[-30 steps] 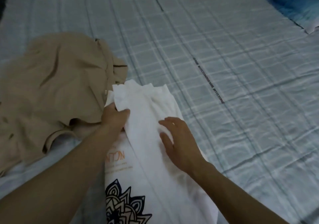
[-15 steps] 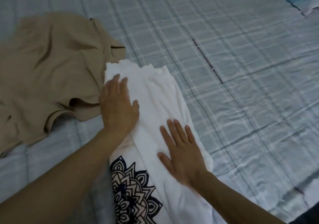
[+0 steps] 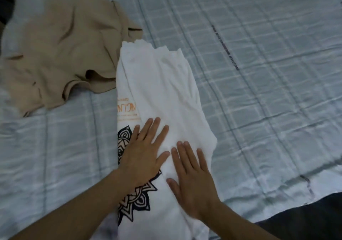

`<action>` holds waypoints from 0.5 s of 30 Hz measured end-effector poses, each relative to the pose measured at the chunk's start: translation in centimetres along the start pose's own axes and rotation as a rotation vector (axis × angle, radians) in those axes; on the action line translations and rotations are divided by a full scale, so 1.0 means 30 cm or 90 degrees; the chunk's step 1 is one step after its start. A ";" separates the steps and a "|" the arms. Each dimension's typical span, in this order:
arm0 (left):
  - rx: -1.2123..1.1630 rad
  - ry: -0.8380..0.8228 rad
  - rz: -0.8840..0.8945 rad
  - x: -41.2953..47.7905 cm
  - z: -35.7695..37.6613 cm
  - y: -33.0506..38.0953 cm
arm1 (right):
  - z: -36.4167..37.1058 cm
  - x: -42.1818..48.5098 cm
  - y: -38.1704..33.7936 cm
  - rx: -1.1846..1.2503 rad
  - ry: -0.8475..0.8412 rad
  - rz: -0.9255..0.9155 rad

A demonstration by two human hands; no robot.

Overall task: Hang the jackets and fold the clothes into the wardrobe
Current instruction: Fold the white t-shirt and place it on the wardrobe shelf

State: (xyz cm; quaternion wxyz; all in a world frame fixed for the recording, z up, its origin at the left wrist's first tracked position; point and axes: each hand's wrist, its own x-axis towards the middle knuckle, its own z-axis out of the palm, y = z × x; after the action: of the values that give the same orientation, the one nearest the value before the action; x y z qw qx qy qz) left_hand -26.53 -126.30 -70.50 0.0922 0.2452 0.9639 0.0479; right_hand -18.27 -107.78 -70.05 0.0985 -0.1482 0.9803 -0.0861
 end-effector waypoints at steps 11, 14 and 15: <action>0.014 -0.024 -0.008 -0.015 0.059 -0.007 | 0.042 0.004 0.011 -0.013 0.027 -0.010; -0.007 -0.045 -0.006 -0.045 0.030 0.001 | 0.038 -0.005 0.009 -0.035 0.025 -0.012; -0.013 -0.045 0.003 -0.076 0.026 0.004 | 0.036 -0.016 0.006 -0.041 0.018 -0.014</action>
State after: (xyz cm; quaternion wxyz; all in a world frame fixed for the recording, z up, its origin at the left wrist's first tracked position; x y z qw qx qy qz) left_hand -24.34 -127.25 -70.89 0.1287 0.2476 0.9590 0.0495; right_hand -17.63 -107.62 -71.05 0.0790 -0.1607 0.9822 -0.0573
